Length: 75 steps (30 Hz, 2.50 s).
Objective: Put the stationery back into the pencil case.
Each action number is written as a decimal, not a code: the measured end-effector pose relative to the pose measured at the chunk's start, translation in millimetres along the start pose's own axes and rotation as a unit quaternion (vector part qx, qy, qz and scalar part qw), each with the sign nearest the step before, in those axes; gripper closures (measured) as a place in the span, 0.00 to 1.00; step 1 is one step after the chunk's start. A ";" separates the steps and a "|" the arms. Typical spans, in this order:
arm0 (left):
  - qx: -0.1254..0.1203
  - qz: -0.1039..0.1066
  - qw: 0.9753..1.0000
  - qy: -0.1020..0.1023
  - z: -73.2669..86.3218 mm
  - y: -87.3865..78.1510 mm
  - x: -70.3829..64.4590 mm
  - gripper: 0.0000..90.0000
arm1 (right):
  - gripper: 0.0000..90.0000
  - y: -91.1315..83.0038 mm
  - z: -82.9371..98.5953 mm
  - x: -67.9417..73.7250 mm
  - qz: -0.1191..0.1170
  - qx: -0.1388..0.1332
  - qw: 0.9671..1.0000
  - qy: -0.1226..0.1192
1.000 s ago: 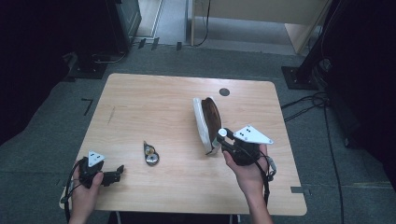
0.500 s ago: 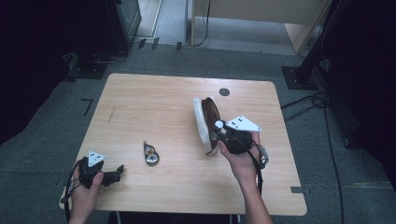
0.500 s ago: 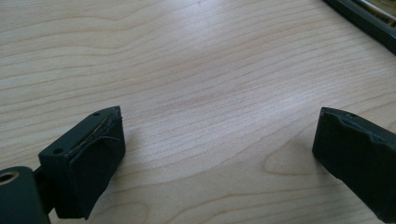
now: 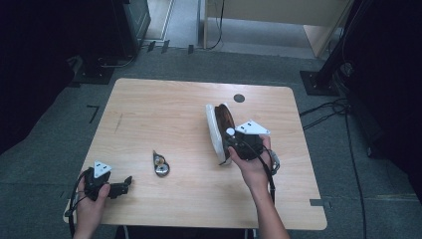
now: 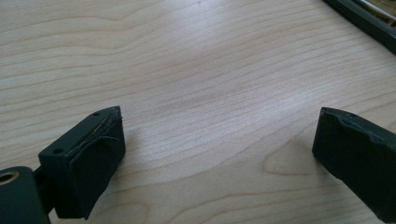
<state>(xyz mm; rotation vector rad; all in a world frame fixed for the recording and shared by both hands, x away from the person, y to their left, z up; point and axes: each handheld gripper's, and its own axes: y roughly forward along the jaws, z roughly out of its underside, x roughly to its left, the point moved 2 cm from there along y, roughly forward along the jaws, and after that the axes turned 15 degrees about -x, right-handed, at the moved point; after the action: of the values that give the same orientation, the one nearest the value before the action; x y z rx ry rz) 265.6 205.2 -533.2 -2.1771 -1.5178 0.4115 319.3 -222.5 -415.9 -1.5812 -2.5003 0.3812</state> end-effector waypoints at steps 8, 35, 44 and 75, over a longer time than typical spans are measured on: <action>0.000 0.000 1.000 -0.001 0.0 0.0 -0.1 0.03 | 0.73 5.4 5.2 -1.9 0.002 0.002 1.000 0.002; 0.000 0.000 1.000 -0.001 0.0 0.0 -0.1 0.03 | 0.72 28.6 7.2 -8.1 0.008 0.010 1.000 0.007; 0.000 0.000 1.000 -0.001 0.1 0.1 -0.1 0.03 | 0.83 26.5 1.6 -10.0 0.009 0.001 1.000 0.011; 0.000 0.000 1.000 0.000 0.0 0.0 -0.1 0.03 | 1.00 21.3 12.8 -2.7 0.042 0.035 0.998 -0.015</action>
<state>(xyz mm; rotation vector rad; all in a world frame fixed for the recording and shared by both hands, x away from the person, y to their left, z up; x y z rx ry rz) 265.5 205.1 -533.3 -2.1776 -1.5173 0.4125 335.5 -217.9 -434.5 -1.6689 -2.4194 0.4998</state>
